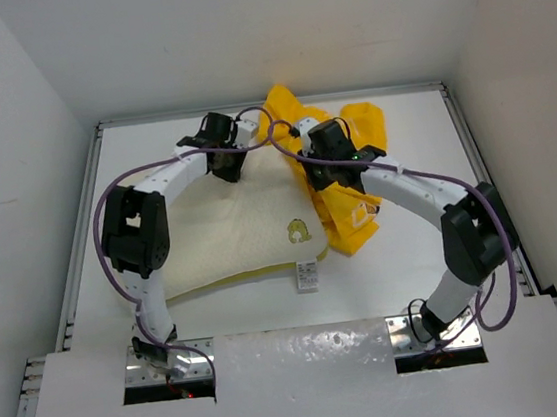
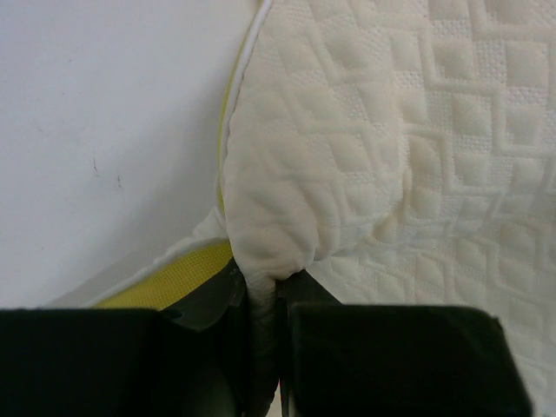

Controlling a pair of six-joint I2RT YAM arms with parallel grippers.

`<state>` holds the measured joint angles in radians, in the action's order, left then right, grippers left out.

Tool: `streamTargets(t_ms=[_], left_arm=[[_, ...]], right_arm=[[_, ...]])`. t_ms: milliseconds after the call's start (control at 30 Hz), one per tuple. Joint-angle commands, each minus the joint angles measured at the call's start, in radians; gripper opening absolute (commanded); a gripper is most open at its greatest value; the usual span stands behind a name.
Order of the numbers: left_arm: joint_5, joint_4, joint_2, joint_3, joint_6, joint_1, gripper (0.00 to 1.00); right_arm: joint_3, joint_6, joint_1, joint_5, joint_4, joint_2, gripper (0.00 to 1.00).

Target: Put the pillow into the pillowcase

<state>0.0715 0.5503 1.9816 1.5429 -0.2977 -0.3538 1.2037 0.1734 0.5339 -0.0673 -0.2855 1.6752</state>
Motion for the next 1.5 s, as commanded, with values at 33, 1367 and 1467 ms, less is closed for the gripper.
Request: streamTargets(t_ms=[33, 1367, 1467], left_arm=[[-0.004, -0.050, 0.026, 0.104, 0.118, -0.008, 0.00], [0.246, 0.344, -0.119, 0.511, -0.628, -0.066, 0.68], [0.116, 0.483, -0.197, 0.319, -0.722, -0.201, 0.53]], right_arm=[[-0.027, -0.054, 0.020, 0.170, -0.151, -0.109, 0.00], [-0.463, 0.267, -0.233, 0.095, 0.008, -0.451, 0.29], [-0.452, 0.308, -0.233, 0.093, 0.023, -0.405, 0.41]])
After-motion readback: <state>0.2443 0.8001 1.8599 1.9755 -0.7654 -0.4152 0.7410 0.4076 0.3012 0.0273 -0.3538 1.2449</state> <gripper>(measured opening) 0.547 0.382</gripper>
